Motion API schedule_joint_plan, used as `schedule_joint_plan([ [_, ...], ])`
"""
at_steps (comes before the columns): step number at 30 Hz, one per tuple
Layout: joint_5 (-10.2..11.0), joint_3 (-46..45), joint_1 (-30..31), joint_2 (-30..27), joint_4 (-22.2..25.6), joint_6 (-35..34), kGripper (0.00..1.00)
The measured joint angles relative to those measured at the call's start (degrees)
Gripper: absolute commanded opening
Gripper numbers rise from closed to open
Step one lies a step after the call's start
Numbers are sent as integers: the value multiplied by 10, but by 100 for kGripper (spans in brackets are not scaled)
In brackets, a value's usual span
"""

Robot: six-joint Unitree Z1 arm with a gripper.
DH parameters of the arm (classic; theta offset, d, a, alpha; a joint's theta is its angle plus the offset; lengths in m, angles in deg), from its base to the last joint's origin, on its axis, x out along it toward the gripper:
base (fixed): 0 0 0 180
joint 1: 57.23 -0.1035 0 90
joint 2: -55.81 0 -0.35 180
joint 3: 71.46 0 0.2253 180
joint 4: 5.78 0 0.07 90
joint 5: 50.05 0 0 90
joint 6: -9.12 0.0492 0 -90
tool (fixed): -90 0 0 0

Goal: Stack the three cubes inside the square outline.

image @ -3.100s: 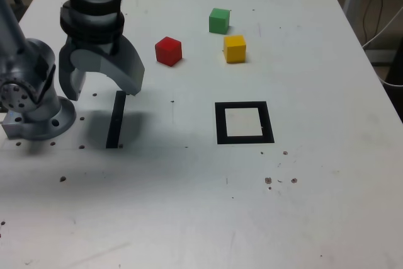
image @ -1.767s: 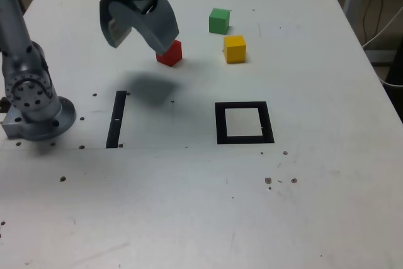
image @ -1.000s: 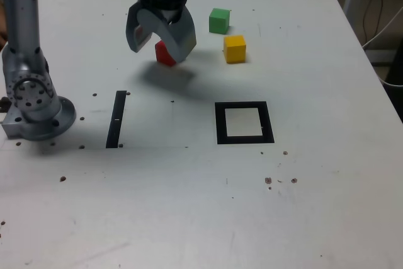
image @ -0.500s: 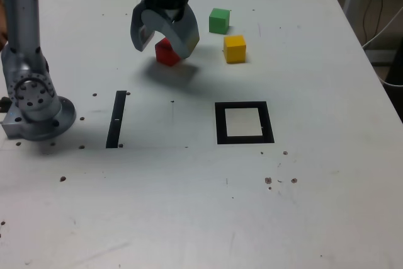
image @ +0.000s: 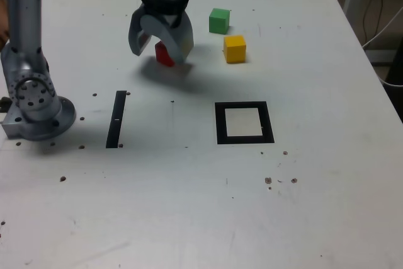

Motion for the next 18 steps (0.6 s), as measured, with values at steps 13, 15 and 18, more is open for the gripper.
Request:
schedule_joint_plan([
  [13, -1, -7, 0, -5, -17, 0, 54],
  [15, -1, -7, 0, -5, -23, -2, 53],
  [18, -2, -8, -1, -3, -34, -3, 52],
])
